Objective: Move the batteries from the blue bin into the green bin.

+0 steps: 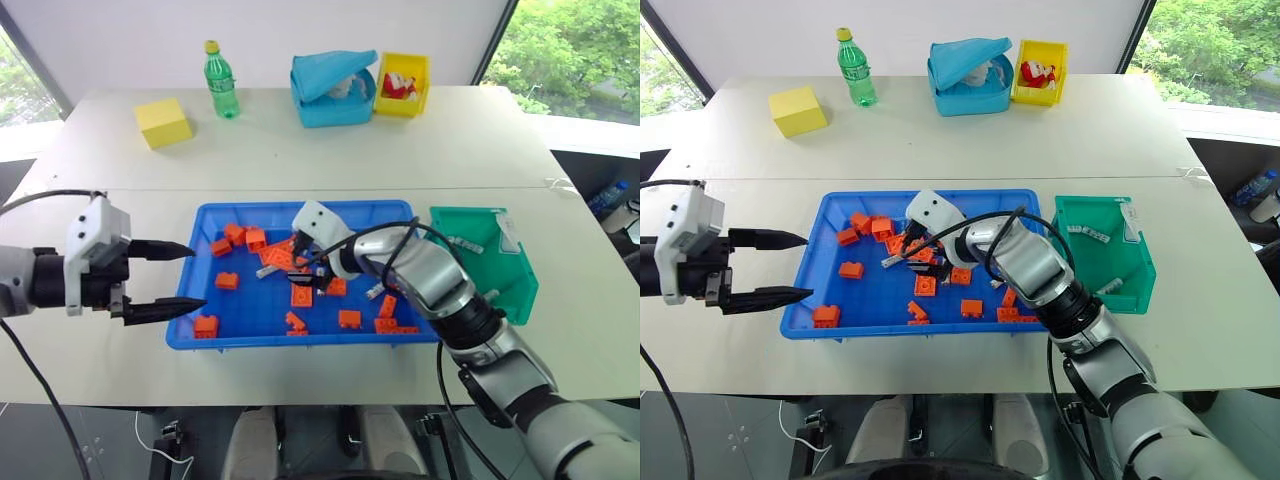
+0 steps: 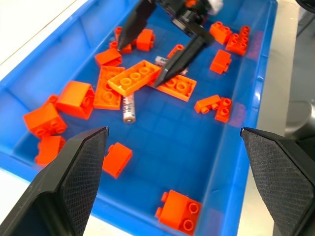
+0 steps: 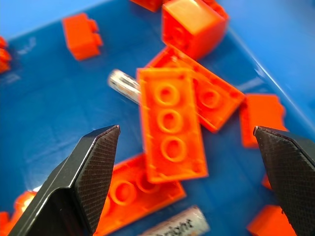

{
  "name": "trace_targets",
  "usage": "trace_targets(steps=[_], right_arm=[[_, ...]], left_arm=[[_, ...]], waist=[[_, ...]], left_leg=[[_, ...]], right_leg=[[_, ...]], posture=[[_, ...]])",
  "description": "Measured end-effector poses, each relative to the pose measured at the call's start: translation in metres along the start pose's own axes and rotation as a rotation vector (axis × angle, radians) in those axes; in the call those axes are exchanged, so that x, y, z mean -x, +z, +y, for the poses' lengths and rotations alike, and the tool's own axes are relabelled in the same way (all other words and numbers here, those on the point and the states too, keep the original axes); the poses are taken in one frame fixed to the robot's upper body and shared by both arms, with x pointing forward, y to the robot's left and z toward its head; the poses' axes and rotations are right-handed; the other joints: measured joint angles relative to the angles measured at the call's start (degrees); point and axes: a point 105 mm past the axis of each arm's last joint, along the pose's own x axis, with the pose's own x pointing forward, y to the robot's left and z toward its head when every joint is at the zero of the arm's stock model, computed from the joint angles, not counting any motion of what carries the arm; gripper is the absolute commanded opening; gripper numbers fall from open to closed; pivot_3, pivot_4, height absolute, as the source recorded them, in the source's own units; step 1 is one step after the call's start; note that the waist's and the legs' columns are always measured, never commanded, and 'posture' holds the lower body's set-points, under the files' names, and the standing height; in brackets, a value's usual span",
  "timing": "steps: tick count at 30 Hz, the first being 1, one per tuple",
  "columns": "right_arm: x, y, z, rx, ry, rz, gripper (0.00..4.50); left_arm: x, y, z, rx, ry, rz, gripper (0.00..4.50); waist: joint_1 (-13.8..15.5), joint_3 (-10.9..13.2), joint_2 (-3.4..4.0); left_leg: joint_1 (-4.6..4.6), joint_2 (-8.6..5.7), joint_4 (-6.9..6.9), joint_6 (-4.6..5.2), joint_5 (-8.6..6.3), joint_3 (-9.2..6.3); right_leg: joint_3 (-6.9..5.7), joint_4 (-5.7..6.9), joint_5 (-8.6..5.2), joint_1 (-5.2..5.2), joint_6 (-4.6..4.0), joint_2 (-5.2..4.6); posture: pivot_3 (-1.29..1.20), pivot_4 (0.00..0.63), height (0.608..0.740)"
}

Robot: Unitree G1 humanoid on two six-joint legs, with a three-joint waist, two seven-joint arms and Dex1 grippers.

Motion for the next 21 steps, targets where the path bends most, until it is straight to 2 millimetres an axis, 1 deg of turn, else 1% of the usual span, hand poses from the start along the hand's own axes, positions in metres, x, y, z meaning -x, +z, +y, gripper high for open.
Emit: trace_targets(steps=[2, 3, 4, 8, 16, 18, 20, 21], right_arm=[[-0.001, -0.001, 0.002, 0.005, 0.006, 0.002, 3.57], [-0.001, -0.001, 0.003, 0.007, 0.009, 0.0, 3.15], [-0.002, -0.001, 0.003, 0.009, 0.012, -0.001, 2.62], [-0.004, -0.002, 0.005, -0.001, 0.027, 0.0, 2.62], [-0.01, -0.012, 0.004, -0.042, 0.047, 0.031, 2.62], [-0.01, -0.012, 0.003, -0.038, 0.05, 0.023, 2.08], [-0.011, -0.012, 0.003, -0.036, 0.05, 0.02, 1.35], [-0.011, -0.012, 0.002, -0.033, 0.049, 0.016, 1.2]], left_arm=[[0.0, 0.001, 0.002, -0.011, 0.004, -0.002, 4.5], [-0.001, 0.001, 0.002, -0.013, 0.003, -0.001, 4.5], [-0.001, 0.001, 0.002, -0.014, 0.0, 0.001, 4.5], [-0.002, 0.001, 0.006, -0.014, 0.004, 0.001, 4.5], [-0.001, 0.002, 0.007, -0.032, 0.011, 0.0, 4.5], [-0.001, 0.002, 0.008, -0.033, 0.015, 0.001, 4.5], [-0.001, 0.001, 0.008, -0.035, 0.019, 0.005, 4.5], [-0.001, 0.001, 0.008, -0.035, 0.021, 0.006, 4.5]], waist=[[0.02, 0.0, 0.0], [0.03, 0.0, 0.0], [0.04, 0.0, 0.0], [0.04, -0.01, -0.01], [-0.03, -0.01, -0.01], [-0.03, -0.01, -0.01], [-0.02, -0.01, -0.01], [-0.02, -0.01, -0.01]], left_leg=[[0.0, 0.0, 0.0, 0.0, 0.0, 0.01], [0.0, 0.0, 0.0, 0.0, 0.0, 0.01], [0.0, 0.0, 0.0, 0.0, 0.0, 0.01], [0.0, 0.0, 0.0, 0.0, 0.0, 0.0], [0.0, 0.0, 0.0, 0.0, 0.0, -0.01], [0.0, 0.0, 0.0, 0.0, 0.0, 0.0], [0.0, 0.0, 0.0, 0.0, 0.0, -0.01], [0.0, 0.0, 0.0, 0.0, 0.0, -0.01]], right_leg=[[0.0, -0.01, 0.0, 0.0, 0.0, -0.01], [0.0, -0.01, 0.0, 0.01, 0.0, -0.01], [0.0, 0.0, 0.0, 0.01, 0.0, -0.01], [-0.01, 0.0, 0.0, 0.0, 0.0, 0.0], [-0.01, 0.0, 0.0, 0.0, 0.0, 0.0], [-0.01, 0.0, 0.0, 0.0, 0.0, 0.0], [-0.01, 0.0, 0.0, 0.0, 0.0, 0.0], [-0.01, 0.0, 0.0, 0.0, 0.0, 0.0]], posture=[[0.0, 0.15, 0.736], [0.0, 0.15, 0.736], [0.0, 0.15, 0.736], [0.0, 0.15, 0.736], [0.0, 0.15, 0.736], [0.0, 0.15, 0.736], [0.0, 0.15, 0.736], [0.0, 0.15, 0.736]])
